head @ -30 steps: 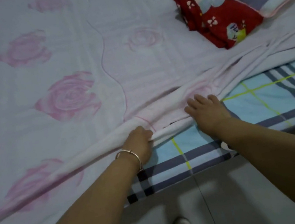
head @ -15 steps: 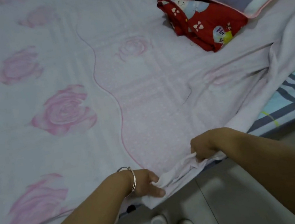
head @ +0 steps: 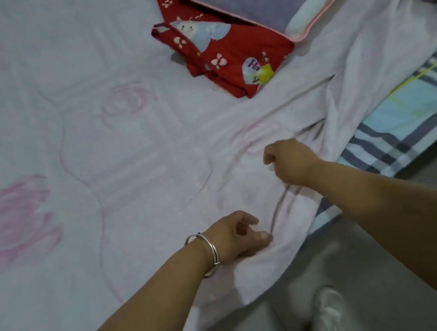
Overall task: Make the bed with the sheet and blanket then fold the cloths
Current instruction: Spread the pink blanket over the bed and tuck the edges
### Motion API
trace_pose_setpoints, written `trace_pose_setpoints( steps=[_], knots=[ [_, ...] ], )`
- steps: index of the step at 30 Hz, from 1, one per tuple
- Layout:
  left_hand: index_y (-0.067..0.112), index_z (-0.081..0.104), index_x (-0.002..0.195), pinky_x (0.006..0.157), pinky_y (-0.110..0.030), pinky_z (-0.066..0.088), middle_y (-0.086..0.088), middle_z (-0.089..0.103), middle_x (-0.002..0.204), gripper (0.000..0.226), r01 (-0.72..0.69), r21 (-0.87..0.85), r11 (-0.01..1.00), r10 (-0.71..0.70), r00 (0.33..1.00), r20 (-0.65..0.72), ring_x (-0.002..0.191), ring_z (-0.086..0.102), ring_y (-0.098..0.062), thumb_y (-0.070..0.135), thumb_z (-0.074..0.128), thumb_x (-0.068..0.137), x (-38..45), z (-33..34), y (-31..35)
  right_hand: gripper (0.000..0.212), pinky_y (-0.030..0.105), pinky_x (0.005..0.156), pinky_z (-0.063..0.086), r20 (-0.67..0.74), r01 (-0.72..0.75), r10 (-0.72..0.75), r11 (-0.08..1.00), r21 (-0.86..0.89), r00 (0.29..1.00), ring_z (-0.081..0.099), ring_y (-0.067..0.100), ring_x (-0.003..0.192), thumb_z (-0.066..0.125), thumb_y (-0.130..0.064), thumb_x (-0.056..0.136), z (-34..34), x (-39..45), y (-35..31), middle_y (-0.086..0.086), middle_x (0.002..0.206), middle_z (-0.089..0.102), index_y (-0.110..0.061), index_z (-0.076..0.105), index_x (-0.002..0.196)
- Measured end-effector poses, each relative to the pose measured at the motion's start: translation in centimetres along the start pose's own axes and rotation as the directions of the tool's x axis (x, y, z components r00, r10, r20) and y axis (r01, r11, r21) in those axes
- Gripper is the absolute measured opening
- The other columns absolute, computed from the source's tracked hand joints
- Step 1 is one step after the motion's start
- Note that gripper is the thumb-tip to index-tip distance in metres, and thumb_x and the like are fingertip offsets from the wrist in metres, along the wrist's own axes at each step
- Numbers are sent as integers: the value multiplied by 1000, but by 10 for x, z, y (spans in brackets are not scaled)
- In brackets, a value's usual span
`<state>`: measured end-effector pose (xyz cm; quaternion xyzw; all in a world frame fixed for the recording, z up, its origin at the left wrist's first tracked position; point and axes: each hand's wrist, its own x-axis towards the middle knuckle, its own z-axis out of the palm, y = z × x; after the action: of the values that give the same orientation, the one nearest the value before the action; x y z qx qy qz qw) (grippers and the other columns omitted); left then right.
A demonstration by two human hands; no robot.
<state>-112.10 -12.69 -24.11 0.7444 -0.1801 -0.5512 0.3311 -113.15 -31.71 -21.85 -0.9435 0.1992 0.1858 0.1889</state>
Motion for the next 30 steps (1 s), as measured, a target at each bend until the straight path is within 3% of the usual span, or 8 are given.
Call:
trace_pose_setpoints(
  steps=[3,10,13,15,18,21,25,30],
  knots=[
    [20,40,134,88,-22,43,1,53,117,66,-40,114,993,54,991,-124,102,54,-14,42,69,79,48,25,53,43,38,99,36,0,15,-17,899,-438,1000,42,28,125,43,-8,92,-33,11,77,9,135,46,-17,46,134],
    [9,28,142,100,-27,38,-13,42,142,71,10,354,935,93,957,-273,127,45,-28,19,65,83,152,73,170,66,44,117,13,-26,26,-47,848,-529,999,-2,24,150,37,-15,95,-73,27,202,3,162,-1,-22,5,153],
    [11,60,99,86,-25,42,-17,58,122,12,38,553,833,-26,999,-29,116,55,-30,14,54,89,174,82,188,68,47,118,7,11,84,-94,828,-555,996,-7,23,150,35,-15,96,-82,50,221,1,162,-6,-25,1,153],
    [15,54,74,90,-30,45,-16,59,105,15,-57,636,770,-95,975,202,114,57,-33,13,55,89,176,91,191,61,49,118,3,85,159,-135,788,-595,987,-1,24,150,36,-15,96,-82,62,225,3,162,5,-25,13,152],
    [-2,57,116,97,-30,40,-18,57,125,29,-70,675,734,-221,916,335,121,52,-31,11,56,90,188,98,204,39,45,116,19,210,245,-142,742,-624,967,41,26,135,36,-12,97,-91,79,238,8,140,48,-16,48,134],
    [0,52,126,95,-29,44,-16,58,128,50,-13,511,860,-202,909,364,116,55,-29,10,66,79,207,76,220,37,39,103,41,393,212,13,825,-524,919,51,31,126,37,-9,98,-103,87,256,12,138,50,-7,52,131],
    [13,52,96,59,-12,49,0,55,84,24,91,31,995,-96,962,254,72,53,-7,-8,57,85,249,55,249,35,37,104,44,580,175,72,917,-359,811,54,31,121,45,-12,93,-113,102,290,17,134,53,0,56,123],
    [13,43,130,87,-27,49,-1,57,106,66,33,0,999,-33,987,158,97,57,-16,28,74,74,288,66,296,23,33,92,44,317,38,-5,995,-97,949,58,31,107,46,-13,92,-146,128,313,17,116,64,-4,67,91]
  ],
)
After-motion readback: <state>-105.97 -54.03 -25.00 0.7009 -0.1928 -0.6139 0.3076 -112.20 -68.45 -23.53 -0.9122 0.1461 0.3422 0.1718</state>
